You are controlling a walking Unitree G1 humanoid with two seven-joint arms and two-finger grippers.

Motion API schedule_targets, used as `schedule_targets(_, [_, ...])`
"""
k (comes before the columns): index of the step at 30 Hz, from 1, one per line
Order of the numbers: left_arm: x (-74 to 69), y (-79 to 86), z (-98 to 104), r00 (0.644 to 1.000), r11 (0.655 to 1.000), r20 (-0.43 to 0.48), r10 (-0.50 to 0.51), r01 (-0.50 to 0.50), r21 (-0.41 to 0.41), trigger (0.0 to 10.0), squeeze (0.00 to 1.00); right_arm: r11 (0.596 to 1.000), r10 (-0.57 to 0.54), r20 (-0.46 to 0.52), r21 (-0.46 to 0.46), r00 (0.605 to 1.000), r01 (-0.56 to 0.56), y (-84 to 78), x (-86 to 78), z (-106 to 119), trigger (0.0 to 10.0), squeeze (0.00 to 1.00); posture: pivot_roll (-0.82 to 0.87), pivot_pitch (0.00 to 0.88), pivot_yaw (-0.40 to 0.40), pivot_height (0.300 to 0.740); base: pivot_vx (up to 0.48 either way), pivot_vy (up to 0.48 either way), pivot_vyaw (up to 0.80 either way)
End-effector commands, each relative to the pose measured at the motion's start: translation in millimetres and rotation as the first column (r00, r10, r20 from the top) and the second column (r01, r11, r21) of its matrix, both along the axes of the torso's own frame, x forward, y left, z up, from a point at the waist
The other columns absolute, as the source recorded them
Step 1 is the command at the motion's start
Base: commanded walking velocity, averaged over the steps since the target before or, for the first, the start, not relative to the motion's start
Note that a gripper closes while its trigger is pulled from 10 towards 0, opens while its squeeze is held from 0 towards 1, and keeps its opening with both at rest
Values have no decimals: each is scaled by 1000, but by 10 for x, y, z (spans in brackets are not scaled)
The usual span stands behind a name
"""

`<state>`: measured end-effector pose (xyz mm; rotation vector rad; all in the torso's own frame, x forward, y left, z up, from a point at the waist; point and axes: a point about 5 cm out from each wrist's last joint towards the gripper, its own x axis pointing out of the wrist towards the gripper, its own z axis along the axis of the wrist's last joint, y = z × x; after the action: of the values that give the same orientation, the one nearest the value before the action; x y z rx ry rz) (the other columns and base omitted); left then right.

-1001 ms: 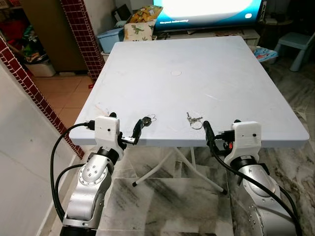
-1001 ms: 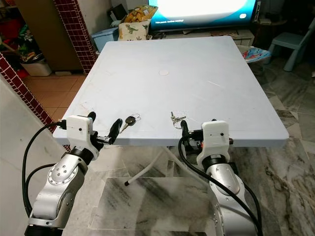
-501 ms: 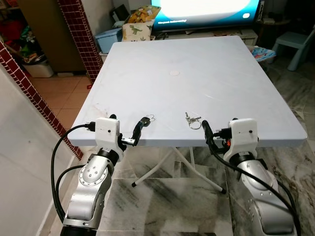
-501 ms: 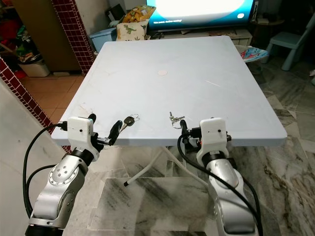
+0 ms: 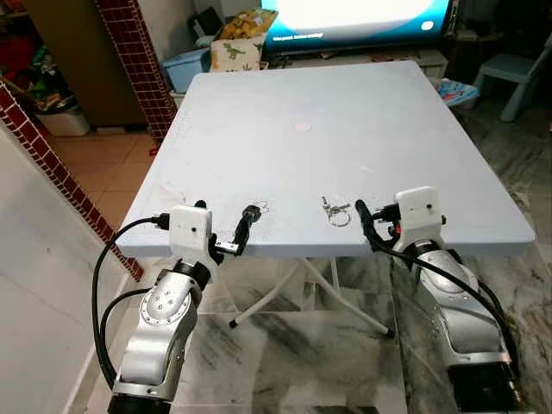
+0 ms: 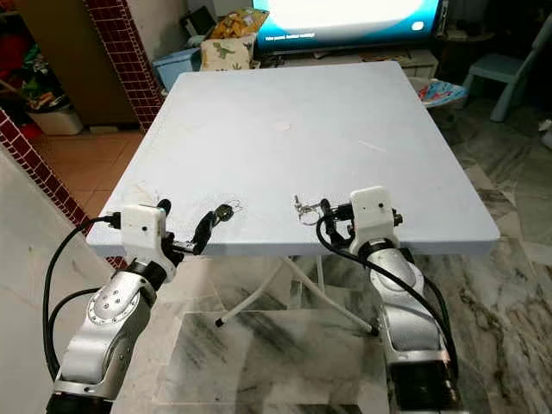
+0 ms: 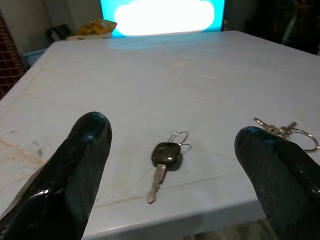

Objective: Hang keys on a hook

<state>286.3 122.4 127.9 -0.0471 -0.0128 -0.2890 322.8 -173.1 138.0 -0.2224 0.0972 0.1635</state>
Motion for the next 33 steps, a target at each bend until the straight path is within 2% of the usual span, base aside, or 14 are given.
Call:
schedule_targets(1, [-2,23,19,1000,1000,5,-4,4,17,10000,0,998,57,7,12,998,-57,105,69,10,10000,0,-65,58,118,740,0,0,0])
schedule_targets(5, [-8,19,26,1000,1000,6,-11,10,18,10000,0,992,125,-16,32,992,-124,231,147,-54,10000,0,-59,61,118,740,0,0,0])
schedule_targets(10, [-29,-7,15,999,999,-11,-50,50,7,10000,0,985,165,-37,51,986,-163,309,175,-98,10000,0,-54,65,113,740,0,0,0])
schedule_targets(15, [-113,-136,-56,980,983,-65,-186,186,-2,10000,0,984,175,-77,55,982,-171,380,223,-177,10000,0,-49,68,109,740,0,0,0])
schedule_targets(26, [-124,-154,-81,975,979,-91,-204,204,-6,10000,0,979,191,-85,84,978,-184,404,274,-236,10000,0,-50,67,106,740,0,0,0])
schedule_targets(33, [-125,-162,-90,973,978,-97,-209,210,-2,10000,0,962,255,-83,121,963,-245,508,280,-278,10000,0,-48,65,102,740,0,0,0])
